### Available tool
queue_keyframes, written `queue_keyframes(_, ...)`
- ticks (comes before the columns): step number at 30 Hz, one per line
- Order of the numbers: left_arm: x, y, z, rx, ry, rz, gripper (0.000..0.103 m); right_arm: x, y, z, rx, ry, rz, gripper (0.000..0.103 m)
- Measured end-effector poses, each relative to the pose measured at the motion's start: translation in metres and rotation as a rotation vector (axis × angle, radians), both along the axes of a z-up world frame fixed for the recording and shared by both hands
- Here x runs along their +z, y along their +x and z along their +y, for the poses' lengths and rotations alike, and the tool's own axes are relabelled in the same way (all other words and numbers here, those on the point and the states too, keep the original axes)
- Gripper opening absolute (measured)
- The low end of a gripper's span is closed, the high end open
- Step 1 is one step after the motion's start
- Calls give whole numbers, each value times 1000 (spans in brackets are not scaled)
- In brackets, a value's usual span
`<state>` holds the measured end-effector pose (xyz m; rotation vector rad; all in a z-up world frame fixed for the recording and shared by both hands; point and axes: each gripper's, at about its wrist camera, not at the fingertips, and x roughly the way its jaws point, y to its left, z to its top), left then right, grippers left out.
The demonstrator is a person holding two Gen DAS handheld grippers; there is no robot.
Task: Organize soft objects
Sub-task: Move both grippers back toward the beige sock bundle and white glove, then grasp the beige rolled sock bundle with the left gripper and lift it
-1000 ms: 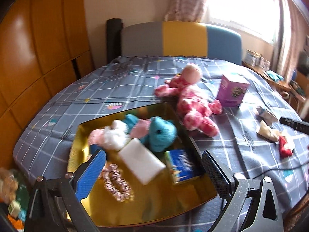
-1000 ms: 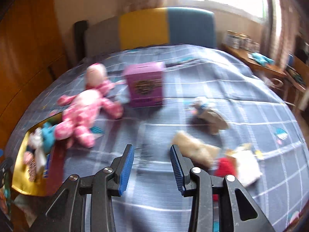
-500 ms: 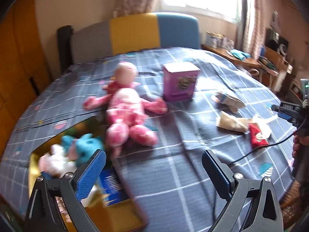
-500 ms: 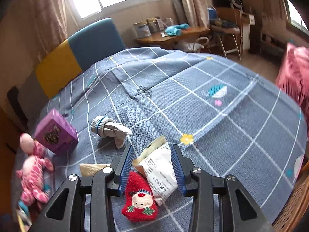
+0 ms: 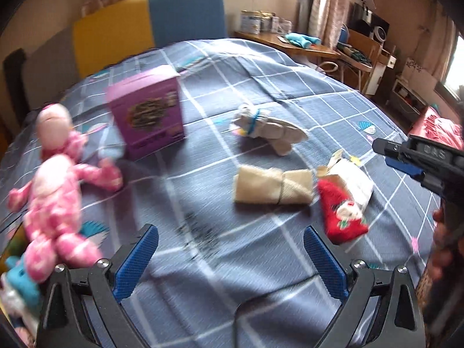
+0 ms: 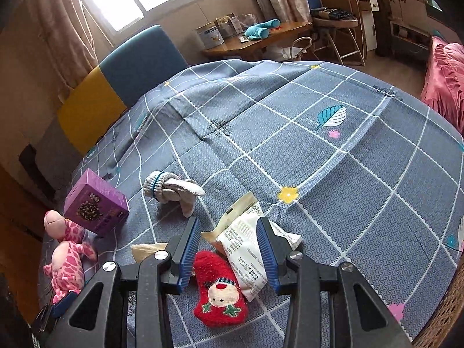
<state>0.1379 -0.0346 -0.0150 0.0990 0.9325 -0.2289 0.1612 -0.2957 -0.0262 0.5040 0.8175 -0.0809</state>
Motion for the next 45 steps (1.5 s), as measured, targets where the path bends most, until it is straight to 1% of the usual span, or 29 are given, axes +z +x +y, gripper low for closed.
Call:
queue_keyframes(4,-15,26,-28,-26,-1,30,102,-2,1,0,10,21,7,40)
queue_keyframes(7,-29,42,-42,-31,-38,98,102,-5,2,0,23,48,18,41)
queue_keyframes(9,-40,51,-47,-18,-86,168,102,-6,2,1,28,56,25,41)
queue_keyframes(12,-49,61,-50,8,-163,228,102,-8,3,1,35,72,29,41)
queue_keyframes(14,-52,69,-52,24,-209,250,102,-8,2,1,39,82,30,41)
queue_keyframes(15,-55,75,-53,34,-225,255,102,-8,2,1,40,86,29,41)
queue_keyframes(17,-60,88,-54,57,-232,271,102,-9,3,1,41,94,31,41)
queue_keyframes(18,-63,96,-52,75,-254,288,102,-10,3,0,42,103,32,41)
queue_keyframes(20,-64,105,-50,100,-290,296,102,-11,3,0,43,116,35,41)
queue_keyframes(24,-65,122,-49,140,-312,334,102,-13,5,0,60,143,43,41)
queue_keyframes(25,-65,124,-50,141,-303,335,102,-14,5,-1,62,150,47,41)
queue_keyframes(26,-63,125,-54,128,-278,320,102,-15,5,-1,63,158,52,41)
queue_keyframes(28,-57,123,-67,55,-174,264,102,-17,5,-2,64,174,58,41)
queue_keyframes(29,-55,122,-72,8,-127,242,102,-18,5,-3,63,182,62,41)
queue_keyframes(30,-54,120,-78,-66,-89,229,102,-19,5,-3,64,189,65,41)
queue_keyframes(32,-55,114,-88,-201,-34,226,103,-20,5,-4,64,198,70,41)
queue_keyframes(33,-55,112,-90,-241,-20,218,103,-20,5,-4,65,203,71,41)
queue_keyframes(35,-58,109,-91,-289,12,212,103,-20,5,-4,68,207,72,41)
queue_keyframes(37,-67,109,-90,-300,63,216,103,-20,5,-3,67,205,74,41)
queue_keyframes(38,-72,109,-89,-306,66,219,99,-20,5,-3,66,204,74,41)
queue_keyframes(39,-75,111,-87,-303,45,228,98,-20,5,-3,66,201,75,41)
queue_keyframes(41,-78,114,-80,-271,-23,251,82,-21,6,-2,67,199,80,41)
queue_keyframes(42,-78,113,-76,-249,-54,244,78,-22,6,-2,69,199,79,41)
queue_keyframes(43,-77,111,-71,-231,-79,229,70,-21,6,-1,70,196,76,41)
queue_keyframes(44,-75,111,-67,-220,-100,223,60,-21,6,-1,70,190,74,41)
queue_keyframes(45,-73,110,-62,-206,-122,217,39,-21,6,0,72,185,72,41)
